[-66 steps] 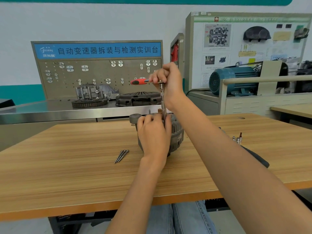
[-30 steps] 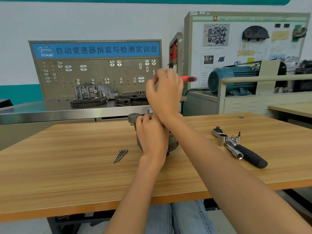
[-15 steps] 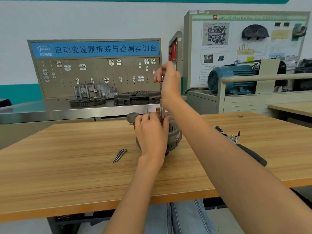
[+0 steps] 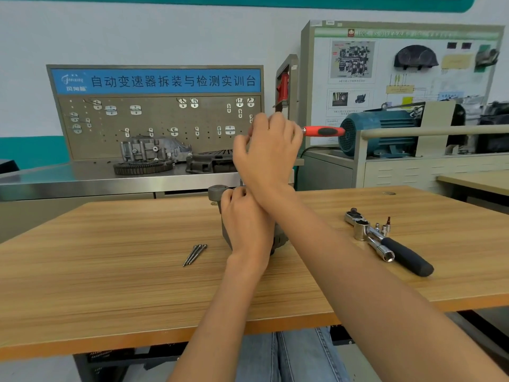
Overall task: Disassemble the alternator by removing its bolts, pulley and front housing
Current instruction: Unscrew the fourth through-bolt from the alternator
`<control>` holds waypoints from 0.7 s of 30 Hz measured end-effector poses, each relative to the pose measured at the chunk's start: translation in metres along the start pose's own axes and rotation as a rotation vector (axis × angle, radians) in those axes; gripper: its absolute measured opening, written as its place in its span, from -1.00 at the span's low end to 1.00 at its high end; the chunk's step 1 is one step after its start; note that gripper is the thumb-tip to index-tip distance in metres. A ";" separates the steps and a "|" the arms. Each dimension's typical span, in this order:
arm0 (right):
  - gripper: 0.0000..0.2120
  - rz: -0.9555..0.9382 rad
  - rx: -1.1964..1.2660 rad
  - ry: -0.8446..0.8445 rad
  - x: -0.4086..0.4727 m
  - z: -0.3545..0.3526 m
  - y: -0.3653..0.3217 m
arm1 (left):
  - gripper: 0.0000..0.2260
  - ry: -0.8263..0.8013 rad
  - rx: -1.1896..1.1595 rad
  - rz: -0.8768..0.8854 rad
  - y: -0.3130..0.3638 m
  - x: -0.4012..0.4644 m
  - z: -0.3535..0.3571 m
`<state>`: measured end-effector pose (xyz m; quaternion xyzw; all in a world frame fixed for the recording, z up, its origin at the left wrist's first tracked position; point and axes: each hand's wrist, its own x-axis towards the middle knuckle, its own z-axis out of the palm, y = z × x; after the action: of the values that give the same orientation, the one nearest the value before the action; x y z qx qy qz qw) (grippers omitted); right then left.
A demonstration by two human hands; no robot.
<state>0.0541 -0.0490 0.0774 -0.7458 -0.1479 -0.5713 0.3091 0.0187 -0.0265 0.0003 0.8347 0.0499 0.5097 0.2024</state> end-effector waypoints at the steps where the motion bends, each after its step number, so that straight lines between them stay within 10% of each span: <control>1: -0.81 0.006 0.031 0.010 0.001 0.000 -0.001 | -0.88 0.007 0.000 0.001 0.000 0.000 0.001; 15: -0.48 0.663 1.514 -0.468 0.039 -0.015 0.010 | -0.74 0.121 -0.015 0.029 0.001 -0.002 0.007; 21: -0.57 0.607 1.171 -0.318 0.029 -0.013 0.002 | -0.75 0.056 -0.024 -0.015 0.002 0.000 0.003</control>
<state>0.0542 -0.0625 0.1067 -0.5388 -0.2605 -0.1682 0.7833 0.0214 -0.0290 -0.0002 0.8172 0.0554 0.5319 0.2148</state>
